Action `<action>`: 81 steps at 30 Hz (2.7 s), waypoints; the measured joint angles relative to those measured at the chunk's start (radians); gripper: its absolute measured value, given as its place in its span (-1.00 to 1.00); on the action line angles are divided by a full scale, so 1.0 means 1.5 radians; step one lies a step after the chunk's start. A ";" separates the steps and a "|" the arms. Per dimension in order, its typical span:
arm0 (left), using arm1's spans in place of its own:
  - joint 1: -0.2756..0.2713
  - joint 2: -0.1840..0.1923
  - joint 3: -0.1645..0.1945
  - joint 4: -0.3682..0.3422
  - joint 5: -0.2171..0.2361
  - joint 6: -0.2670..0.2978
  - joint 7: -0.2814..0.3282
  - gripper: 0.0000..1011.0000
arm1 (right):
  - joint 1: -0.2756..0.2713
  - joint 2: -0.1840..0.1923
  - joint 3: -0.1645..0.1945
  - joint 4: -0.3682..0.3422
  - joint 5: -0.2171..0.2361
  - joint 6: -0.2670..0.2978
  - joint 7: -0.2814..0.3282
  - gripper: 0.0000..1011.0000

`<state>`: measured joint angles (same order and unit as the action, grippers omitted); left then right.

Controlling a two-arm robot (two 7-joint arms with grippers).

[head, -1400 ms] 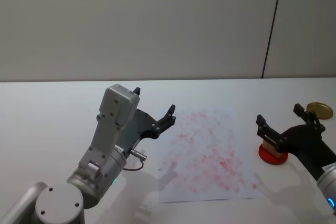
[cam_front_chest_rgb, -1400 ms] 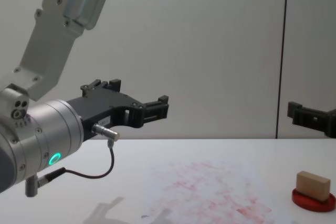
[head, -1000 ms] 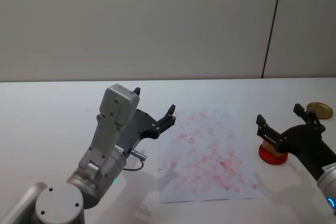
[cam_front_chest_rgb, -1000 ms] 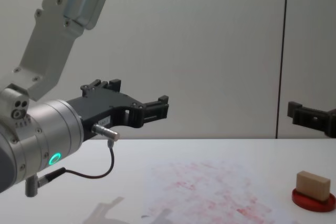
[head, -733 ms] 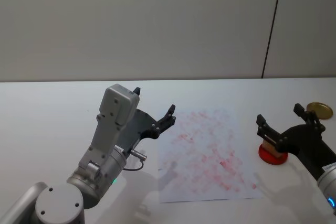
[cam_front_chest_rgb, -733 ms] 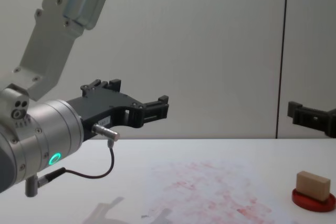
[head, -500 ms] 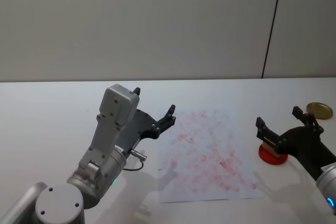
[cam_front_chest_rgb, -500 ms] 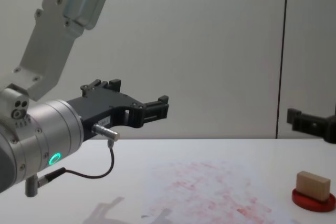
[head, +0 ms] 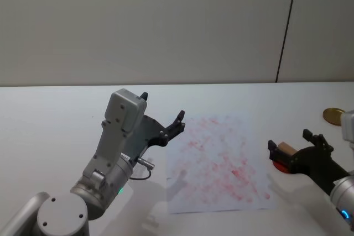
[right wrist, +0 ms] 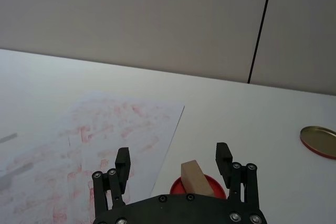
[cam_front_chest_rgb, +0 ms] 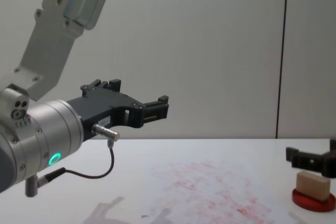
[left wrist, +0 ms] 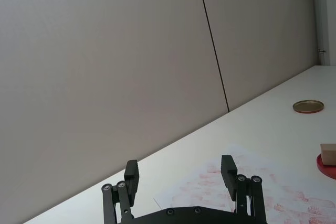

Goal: Use the one hand to pick up the stamp and affix it onto the A4 paper.

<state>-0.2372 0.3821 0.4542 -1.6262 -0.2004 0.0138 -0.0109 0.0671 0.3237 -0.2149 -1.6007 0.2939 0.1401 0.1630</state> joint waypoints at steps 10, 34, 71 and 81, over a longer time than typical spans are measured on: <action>0.000 0.000 0.000 0.000 0.000 0.000 0.000 0.96 | 0.027 -0.004 0.002 0.055 -0.008 0.012 0.033 0.98; 0.000 0.000 0.000 0.000 0.000 0.000 0.000 0.96 | 0.058 -0.008 0.000 0.118 -0.037 0.020 0.071 0.64; 0.000 0.000 0.000 0.000 0.000 0.000 0.000 0.96 | 0.054 -0.002 0.006 0.120 -0.041 -0.048 0.089 -0.56; 0.000 0.000 0.000 0.000 0.000 0.000 0.000 0.96 | 0.049 -0.013 -0.011 0.096 -0.021 -0.042 0.127 -0.56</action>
<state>-0.2372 0.3821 0.4542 -1.6262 -0.2004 0.0138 -0.0109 0.1411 0.3044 -0.2307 -1.4565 0.2619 0.0772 0.3531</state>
